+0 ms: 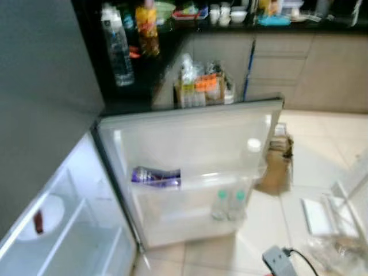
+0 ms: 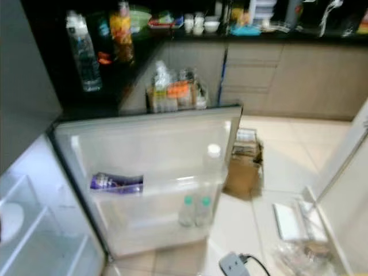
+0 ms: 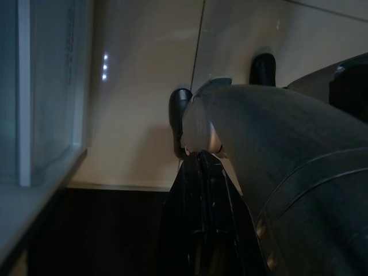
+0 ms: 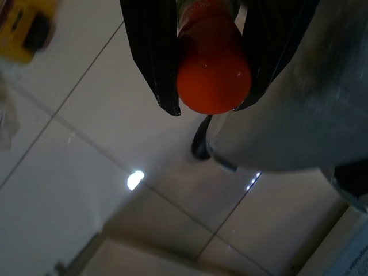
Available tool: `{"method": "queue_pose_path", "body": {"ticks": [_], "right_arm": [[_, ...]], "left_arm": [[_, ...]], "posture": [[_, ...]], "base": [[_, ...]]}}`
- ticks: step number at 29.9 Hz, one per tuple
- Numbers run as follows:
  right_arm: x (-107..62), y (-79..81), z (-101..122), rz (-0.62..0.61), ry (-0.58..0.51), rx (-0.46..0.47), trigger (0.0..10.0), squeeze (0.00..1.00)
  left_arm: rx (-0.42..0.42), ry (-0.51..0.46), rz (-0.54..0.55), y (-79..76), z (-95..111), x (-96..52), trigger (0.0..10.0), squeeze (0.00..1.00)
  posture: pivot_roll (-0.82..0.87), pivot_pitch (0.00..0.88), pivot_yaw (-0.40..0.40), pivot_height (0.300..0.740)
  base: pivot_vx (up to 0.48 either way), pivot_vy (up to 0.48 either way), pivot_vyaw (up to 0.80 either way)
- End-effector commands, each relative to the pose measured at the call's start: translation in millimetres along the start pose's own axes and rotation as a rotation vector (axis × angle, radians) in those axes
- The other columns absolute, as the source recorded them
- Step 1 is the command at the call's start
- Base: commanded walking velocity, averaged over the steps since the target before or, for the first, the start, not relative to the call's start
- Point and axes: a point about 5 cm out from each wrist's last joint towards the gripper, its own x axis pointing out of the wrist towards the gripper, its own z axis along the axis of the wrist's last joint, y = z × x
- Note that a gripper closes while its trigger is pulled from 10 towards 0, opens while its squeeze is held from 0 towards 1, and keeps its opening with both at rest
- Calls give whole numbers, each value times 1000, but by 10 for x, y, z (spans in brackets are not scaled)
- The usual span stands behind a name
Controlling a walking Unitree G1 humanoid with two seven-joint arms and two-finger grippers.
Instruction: Restocking fridge
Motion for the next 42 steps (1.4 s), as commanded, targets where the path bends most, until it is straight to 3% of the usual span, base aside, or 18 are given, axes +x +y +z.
{"method": "queue_pose_path", "body": {"ticks": [1, 8, 20, 21, 22, 26, 30, 36, 42], "right_arm": [[25, 4, 63, 4, -17, -7, 10000, 0], [26, 7, 63, 5, -17, -9, 10000, 0], [26, -14, 88, 3, -21, -29, 10000, 0], [27, -28, 110, 0, -27, -43, 10000, 0], [26, -78, 176, -7, -44, -76, 10000, 0], [20, -136, 239, -19, -61, -94, 10000, 0], [0, -245, 336, -42, -83, -113, 10000, 0], [-9, -274, 358, -47, -89, -123, 10000, 0], [-12, -274, 349, -45, -86, -128, 10000, 0]], "left_arm": [[15, -14, -13, 2, 57, 4, 10000, 0], [30, -29, -11, 2, 101, 10, 10000, 0], [98, -169, -53, -75, 460, 61, 10000, 0], [108, -222, -63, -79, 567, 55, 10000, 0], [142, -341, -111, -87, 810, 19, 10000, 0], [173, -456, -180, -98, 1034, -44, 10000, 0], [215, -635, -419, -157, 1369, -207, 10000, 0], [163, -785, -538, -82, 1621, -391, 10000, 0], [134, -848, -601, -43, 1697, -476, 10000, 0]], "posture": [[-79, 0, -18, 740], [-79, 0, -18, 740], [-81, 0, -20, 740], [-81, 0, -20, 740], [-81, 0, -20, 740], [-83, 0, -22, 740], [-83, 0, -22, 740], [-83, 0, -26, 740], [-81, 0, -28, 740]], "base": [[0, 0, 0], [0, 0, 0], [0, 0, 0], [0, 0, 0], [0, 0, 0], [0, 0, 0], [0, 0, 0], [0, 0, 0], [0, 0, 0]]}}
